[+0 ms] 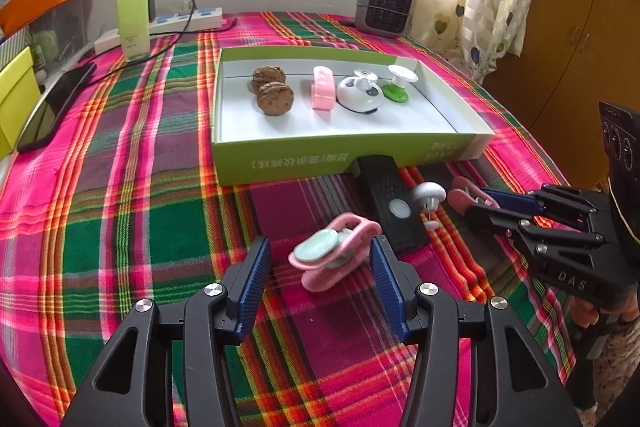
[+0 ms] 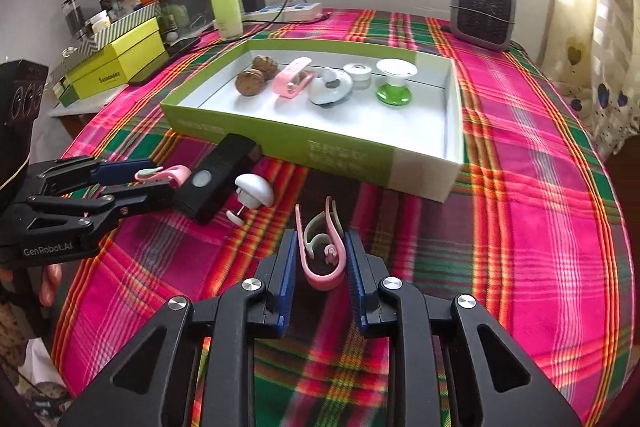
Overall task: Organize objects
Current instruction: 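Move left tool to the pink-and-mint clip while right tool approaches the pink loop holder, then close right tool on the pink loop holder while left tool grasps the pink-and-mint clip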
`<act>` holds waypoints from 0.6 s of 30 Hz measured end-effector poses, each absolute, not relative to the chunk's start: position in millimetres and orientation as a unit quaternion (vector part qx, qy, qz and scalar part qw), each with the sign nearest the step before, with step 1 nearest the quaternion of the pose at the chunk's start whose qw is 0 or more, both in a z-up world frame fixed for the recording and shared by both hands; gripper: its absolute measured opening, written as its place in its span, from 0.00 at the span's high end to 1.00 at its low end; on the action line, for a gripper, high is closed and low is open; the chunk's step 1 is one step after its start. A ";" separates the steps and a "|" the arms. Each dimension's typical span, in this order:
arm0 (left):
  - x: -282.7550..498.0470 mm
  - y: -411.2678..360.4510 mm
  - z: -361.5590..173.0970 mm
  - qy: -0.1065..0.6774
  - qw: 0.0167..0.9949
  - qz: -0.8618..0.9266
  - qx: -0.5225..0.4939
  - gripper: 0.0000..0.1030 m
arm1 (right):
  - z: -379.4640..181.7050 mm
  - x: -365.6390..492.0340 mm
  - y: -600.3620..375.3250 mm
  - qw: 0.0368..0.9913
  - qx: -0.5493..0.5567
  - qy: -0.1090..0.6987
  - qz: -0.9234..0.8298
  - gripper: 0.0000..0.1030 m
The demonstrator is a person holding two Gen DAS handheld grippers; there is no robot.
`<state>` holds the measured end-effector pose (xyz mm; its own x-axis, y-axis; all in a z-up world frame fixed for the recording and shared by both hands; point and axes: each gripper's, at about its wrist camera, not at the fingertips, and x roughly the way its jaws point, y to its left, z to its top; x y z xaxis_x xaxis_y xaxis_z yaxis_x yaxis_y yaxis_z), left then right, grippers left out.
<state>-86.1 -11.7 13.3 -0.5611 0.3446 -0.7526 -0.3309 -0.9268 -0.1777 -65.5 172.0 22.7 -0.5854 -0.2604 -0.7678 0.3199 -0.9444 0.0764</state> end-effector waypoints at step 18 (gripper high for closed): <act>-85.1 -8.0 14.6 0.016 0.191 0.883 -0.428 0.51 | 21.6 -61.4 182.3 0.153 0.428 0.022 -0.890 0.76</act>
